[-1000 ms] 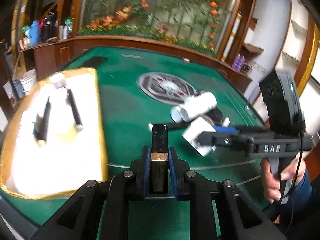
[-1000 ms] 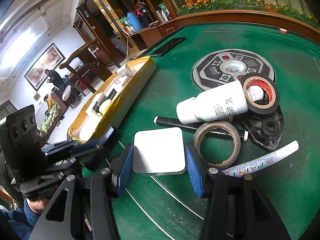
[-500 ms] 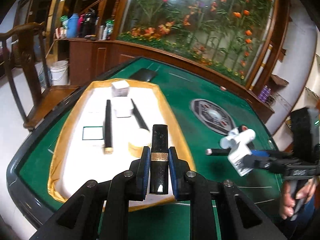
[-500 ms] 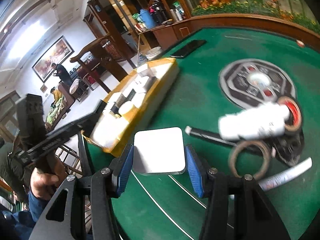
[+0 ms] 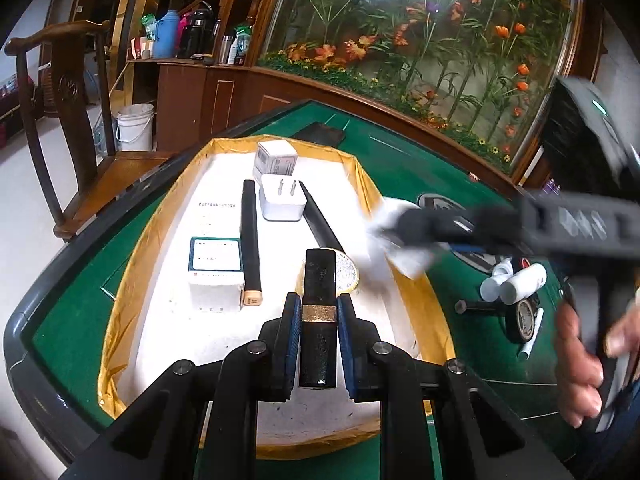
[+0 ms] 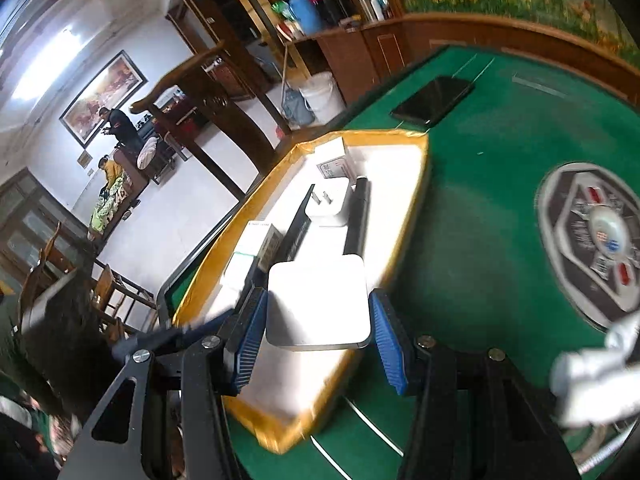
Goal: Organize rigid objects
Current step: 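Carry the tube and charger into the tray and open both tools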
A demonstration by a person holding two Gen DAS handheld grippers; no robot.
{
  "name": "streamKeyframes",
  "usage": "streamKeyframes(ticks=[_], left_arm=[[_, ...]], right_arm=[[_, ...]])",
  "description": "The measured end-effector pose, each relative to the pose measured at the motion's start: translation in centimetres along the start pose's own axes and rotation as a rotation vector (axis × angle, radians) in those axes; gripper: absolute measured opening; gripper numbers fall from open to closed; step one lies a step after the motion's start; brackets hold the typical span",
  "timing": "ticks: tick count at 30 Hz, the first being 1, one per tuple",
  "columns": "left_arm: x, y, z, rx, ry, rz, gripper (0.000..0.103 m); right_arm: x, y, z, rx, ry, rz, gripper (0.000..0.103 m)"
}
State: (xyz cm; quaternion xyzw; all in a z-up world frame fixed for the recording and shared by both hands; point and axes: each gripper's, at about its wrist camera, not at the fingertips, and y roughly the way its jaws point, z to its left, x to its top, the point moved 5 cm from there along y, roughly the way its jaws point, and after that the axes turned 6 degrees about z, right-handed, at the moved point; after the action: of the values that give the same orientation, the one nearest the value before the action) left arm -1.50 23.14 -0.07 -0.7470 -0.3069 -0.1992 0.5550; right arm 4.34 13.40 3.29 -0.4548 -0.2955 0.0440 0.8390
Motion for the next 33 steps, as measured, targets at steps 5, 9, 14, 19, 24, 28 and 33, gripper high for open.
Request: streamKeyframes(ticks=[5,9,14,19,24,28,33], left_arm=[[-0.3,0.5,0.1,0.006,0.001,0.007,0.019],[-0.4,0.8,0.5,0.008,-0.005,0.012,0.019],[-0.5,1.2,0.8,0.014,-0.005,0.019,0.019],[-0.7,1.5,0.8,0.022,-0.001,0.028,0.019],[-0.7,1.4,0.9,0.037,0.002,0.03,0.019],[-0.8,1.6,1.1,0.055,0.001,0.041,0.019],[-0.9,1.7,1.2,0.057,-0.001,0.051,0.019]], right_arm=[[2.5,3.0,0.0,-0.006,0.028,0.047,0.051],[3.6,5.1,-0.3,-0.031,0.052,0.071,0.051],[4.1,6.2,-0.3,-0.06,0.045,0.073,0.051],[4.5,7.1,0.4,-0.067,0.031,0.085,0.051],[4.6,8.2,1.5,-0.09,-0.008,0.092,0.051],[4.8,8.6,1.7,-0.14,-0.034,0.084,0.051],[4.8,8.7,1.3,-0.152,-0.054,0.084,0.051]])
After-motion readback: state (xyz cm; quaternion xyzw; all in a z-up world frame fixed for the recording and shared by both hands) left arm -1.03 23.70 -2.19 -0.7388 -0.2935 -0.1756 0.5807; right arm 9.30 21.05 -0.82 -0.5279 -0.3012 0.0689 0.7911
